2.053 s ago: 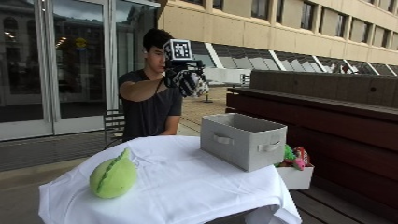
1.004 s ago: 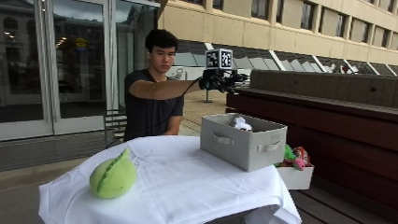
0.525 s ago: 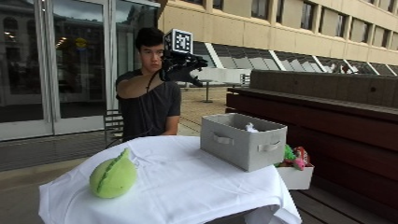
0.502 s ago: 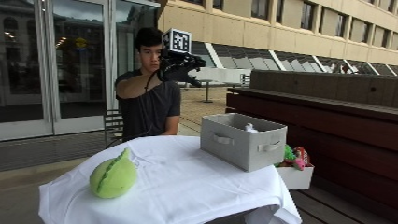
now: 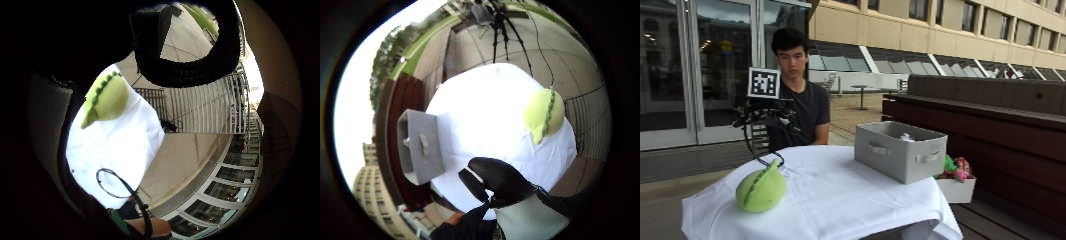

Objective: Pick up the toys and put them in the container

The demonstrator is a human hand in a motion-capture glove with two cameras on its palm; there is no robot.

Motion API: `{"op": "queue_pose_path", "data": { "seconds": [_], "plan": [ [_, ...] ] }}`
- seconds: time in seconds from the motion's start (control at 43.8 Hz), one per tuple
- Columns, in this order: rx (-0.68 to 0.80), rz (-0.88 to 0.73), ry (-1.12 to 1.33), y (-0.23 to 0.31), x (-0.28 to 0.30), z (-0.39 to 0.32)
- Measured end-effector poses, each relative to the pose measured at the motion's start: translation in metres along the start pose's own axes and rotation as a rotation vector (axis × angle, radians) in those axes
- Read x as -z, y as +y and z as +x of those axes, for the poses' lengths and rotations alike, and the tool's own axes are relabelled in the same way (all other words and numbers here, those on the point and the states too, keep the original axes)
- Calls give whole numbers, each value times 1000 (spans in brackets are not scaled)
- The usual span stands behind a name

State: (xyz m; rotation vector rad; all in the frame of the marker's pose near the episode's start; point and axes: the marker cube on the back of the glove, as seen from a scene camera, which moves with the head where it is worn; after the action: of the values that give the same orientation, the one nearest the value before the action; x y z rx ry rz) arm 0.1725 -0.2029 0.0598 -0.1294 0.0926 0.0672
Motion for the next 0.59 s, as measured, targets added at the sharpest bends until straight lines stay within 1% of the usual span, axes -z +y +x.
{"op": "queue_pose_path", "data": {
  "seconds": [0.091,0.228,0.365,0.456,0.593],
  "plan": [
    [-50,31,-24,-15,-32,16],
    [18,7,-50,-22,-69,30],
    [-11,-6,-57,-32,-106,32],
    [-47,-59,-61,-35,-130,31],
    [-13,-218,-76,-40,-160,29]
  ]
}}
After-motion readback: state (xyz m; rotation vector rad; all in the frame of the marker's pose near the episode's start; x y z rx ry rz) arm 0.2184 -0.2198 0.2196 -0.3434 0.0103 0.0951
